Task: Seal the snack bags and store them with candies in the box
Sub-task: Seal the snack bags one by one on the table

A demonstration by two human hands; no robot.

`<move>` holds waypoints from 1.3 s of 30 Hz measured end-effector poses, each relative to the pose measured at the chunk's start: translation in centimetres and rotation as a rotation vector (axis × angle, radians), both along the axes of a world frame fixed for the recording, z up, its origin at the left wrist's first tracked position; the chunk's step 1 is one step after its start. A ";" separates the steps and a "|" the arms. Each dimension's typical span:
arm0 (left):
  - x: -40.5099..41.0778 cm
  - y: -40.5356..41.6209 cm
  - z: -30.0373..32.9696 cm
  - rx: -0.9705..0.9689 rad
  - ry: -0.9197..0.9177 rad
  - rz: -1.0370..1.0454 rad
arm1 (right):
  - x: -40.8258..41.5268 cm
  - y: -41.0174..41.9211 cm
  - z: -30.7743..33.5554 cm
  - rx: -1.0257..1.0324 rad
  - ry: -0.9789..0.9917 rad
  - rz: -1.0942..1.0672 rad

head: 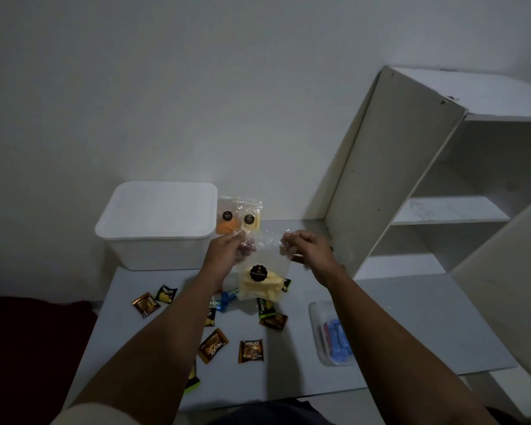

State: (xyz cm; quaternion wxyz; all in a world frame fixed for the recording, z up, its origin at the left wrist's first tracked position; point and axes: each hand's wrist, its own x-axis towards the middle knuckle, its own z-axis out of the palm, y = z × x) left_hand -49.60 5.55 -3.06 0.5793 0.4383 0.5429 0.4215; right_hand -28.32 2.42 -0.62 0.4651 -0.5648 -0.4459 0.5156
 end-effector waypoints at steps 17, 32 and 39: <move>0.3 -0.9 -0.2 0.048 0.077 -0.018 | -0.1 -0.2 -0.3 -0.040 -0.136 0.118; -0.1 -2.1 0.6 0.088 0.125 -0.133 | -0.1 -0.8 0.8 -0.017 -0.210 0.201; -0.2 -2.8 0.6 0.106 0.171 -0.166 | 0.1 -1.0 1.1 -0.004 -0.290 0.238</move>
